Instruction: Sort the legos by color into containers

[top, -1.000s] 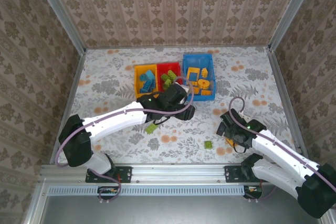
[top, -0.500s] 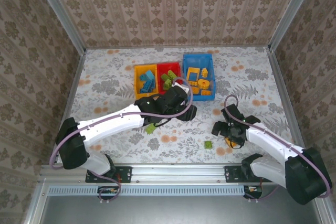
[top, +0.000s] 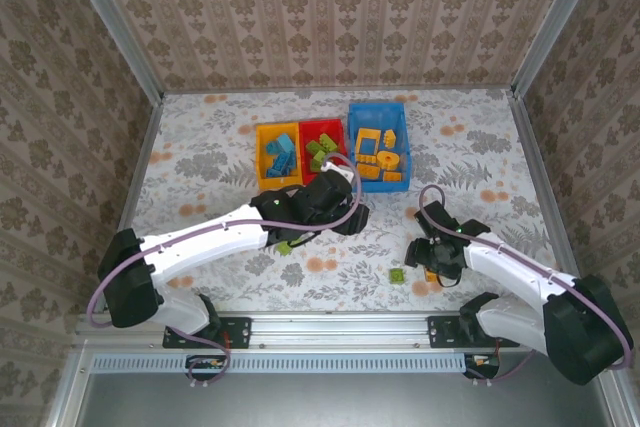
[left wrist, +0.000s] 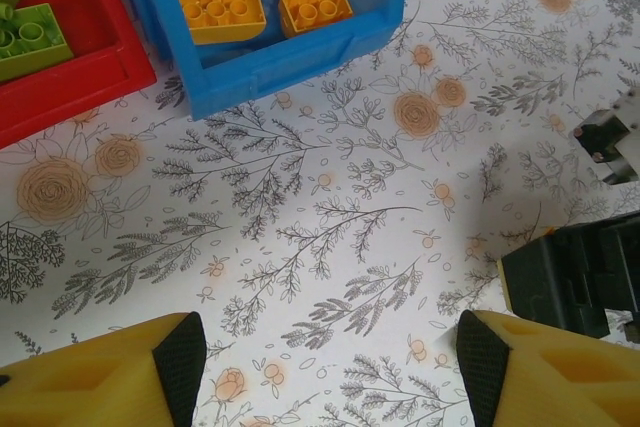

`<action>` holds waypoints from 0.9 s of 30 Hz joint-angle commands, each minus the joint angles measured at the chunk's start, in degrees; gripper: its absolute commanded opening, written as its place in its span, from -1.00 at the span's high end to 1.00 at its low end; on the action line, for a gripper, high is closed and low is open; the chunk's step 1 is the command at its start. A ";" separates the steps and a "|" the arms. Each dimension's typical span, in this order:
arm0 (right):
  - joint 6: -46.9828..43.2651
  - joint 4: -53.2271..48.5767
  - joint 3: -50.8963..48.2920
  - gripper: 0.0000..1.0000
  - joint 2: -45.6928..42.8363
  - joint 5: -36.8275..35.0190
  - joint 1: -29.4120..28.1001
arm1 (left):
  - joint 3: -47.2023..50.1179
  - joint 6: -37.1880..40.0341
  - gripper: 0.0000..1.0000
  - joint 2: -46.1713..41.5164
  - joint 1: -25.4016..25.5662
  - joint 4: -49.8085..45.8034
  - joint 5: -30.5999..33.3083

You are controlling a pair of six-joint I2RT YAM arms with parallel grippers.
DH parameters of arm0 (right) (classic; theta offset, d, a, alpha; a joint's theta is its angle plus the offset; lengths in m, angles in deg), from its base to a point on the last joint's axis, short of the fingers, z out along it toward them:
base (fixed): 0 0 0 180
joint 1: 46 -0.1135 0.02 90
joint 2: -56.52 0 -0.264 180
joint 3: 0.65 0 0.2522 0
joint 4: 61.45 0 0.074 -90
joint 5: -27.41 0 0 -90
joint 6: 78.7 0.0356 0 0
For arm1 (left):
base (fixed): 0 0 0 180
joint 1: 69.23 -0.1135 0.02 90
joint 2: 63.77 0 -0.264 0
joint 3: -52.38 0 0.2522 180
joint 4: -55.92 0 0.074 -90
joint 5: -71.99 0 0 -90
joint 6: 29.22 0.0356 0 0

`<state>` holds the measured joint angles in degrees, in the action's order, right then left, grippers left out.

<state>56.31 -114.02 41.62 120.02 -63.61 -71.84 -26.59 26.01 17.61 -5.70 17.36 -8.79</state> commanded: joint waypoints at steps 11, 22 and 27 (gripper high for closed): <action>0.33 1.57 1.20 0.12 2.83 0.30 -1.31 | 2.41 -2.90 -0.39 -4.60 1.34 0.92 1.14; -5.49 2.15 15.09 0.40 4.64 -5.53 -1.58 | 6.33 -7.28 -0.41 -9.68 -1.66 10.16 -11.08; -10.74 4.37 30.10 0.40 15.62 -8.99 -1.49 | 3.42 -6.47 -0.41 -11.16 -6.86 8.51 -13.26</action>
<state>50.08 -111.53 65.51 130.99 -68.46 -73.07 -21.06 20.18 8.15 -10.01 25.03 -19.18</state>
